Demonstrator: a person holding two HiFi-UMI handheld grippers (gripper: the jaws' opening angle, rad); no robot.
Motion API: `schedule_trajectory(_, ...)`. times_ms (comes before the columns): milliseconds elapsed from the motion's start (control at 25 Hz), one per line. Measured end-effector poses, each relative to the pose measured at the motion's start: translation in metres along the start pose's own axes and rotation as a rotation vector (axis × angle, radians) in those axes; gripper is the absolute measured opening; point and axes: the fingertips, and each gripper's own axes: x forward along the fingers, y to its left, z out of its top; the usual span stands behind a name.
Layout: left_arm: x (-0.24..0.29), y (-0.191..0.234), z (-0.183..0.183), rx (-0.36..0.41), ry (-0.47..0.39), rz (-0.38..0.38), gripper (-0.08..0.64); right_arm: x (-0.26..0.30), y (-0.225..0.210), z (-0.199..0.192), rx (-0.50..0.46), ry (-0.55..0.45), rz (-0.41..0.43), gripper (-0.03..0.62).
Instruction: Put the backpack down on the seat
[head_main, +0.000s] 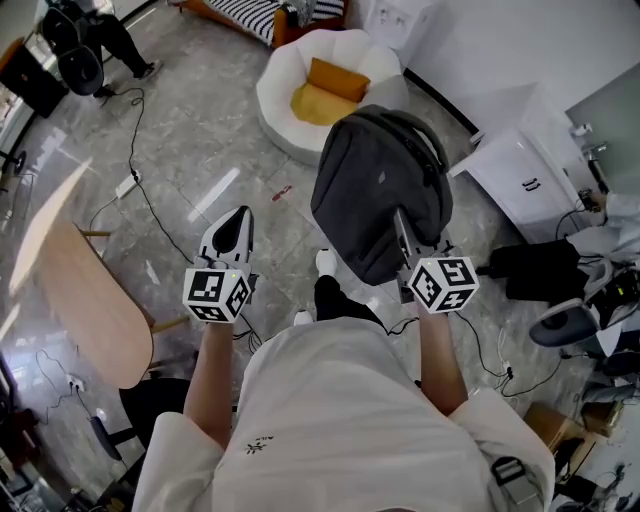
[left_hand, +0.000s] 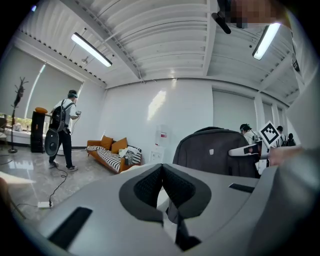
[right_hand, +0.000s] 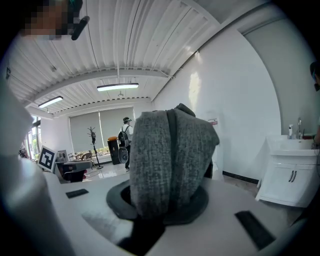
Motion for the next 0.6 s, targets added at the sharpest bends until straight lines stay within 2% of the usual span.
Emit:
schedule_trajectory(280,0.05,0.014,0.018,0.008,0.0,0.005,0.017,0.051,-0.021,0.022,-0.027,0.002,0.035,0.078)
schedule_trajectory(600,0.12,0.027,0.036,0.007,0.018,0.056,0.017,0.116,-0.07,0.052,-0.023,0.019,0.074,0.078)
